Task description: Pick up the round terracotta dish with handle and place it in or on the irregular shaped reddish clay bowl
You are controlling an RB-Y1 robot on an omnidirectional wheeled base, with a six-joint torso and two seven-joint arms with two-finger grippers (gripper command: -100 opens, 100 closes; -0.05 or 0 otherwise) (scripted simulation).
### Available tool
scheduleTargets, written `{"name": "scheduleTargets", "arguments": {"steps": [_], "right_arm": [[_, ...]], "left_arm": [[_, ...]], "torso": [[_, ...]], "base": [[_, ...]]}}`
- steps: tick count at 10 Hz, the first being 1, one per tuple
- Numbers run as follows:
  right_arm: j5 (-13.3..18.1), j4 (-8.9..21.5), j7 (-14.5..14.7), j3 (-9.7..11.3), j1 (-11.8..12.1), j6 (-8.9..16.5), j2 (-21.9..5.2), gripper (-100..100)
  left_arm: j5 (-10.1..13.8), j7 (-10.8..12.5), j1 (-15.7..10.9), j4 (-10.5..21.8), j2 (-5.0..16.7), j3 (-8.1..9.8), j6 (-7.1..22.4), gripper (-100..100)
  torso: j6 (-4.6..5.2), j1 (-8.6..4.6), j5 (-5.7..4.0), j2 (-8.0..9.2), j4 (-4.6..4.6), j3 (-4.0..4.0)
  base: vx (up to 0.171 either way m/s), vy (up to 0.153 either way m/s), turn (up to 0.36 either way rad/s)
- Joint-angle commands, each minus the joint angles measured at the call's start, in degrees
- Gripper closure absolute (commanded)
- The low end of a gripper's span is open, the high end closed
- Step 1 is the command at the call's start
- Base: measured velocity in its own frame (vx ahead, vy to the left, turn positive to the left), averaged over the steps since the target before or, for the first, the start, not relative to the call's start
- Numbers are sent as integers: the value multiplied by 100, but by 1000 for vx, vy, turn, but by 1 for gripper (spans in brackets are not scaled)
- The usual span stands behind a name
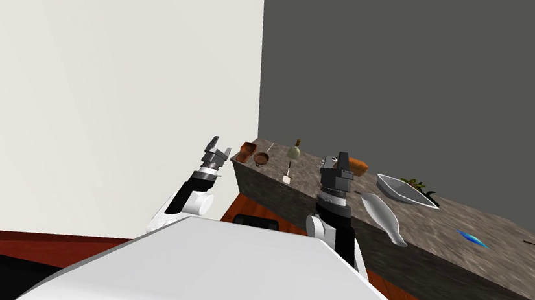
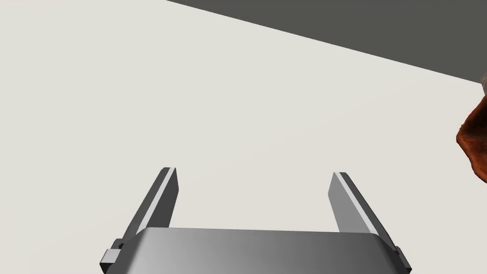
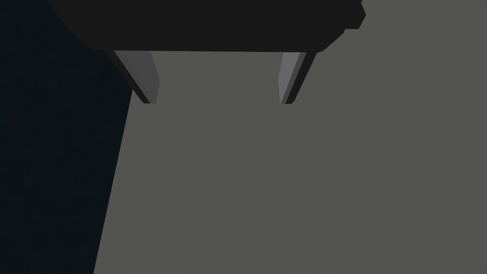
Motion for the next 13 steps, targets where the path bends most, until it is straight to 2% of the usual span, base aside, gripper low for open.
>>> {"name": "scheduleTargets", "arguments": {"steps": [1, 2, 3, 4, 5, 8, 13], "right_arm": [[0, 0, 0, 0, 0, 0, 0, 0], [0, 0, 0, 0, 0, 0, 0, 0], [0, 0, 0, 0, 0, 0, 0, 0], [0, 0, 0, 0, 0, 0, 0, 0], [0, 0, 0, 0, 0, 0, 0, 0], [0, 0, 0, 0, 0, 0, 0, 0], [0, 0, 0, 0, 0, 0, 0, 0]], "left_arm": [[122, 78, -70, -1, 66, -42, 286, -100], [122, 78, -70, -1, 66, -42, 340, -100], [231, 148, -125, -5, 118, -83, 545, -100], [231, 148, -125, -5, 118, -83, 626, -100], [342, 222, -181, -9, 165, -124, 838, -100], [451, 299, -239, -11, 208, -166, 1225, -100], [746, 542, -428, -12, 311, -292, 2053, -100]], "torso": [[0, 0, 0, 0, 0, 0], [1, 1, 0, 1, 0, 0], [0, 0, 0, -1, 0, -1], [1, 2, 0, 2, 0, 1], [0, 1, 0, 1, 0, 1], [1, -2, 0, 1, 0, 1], [0, 0, 0, -3, -1, -2]], "base": [[-42, 10, -25], [-37, 10, -14], [-48, 16, -32], [-43, 12, -16], [-50, 17, -23], [-41, 6, -22], [-37, 12, -29]]}}
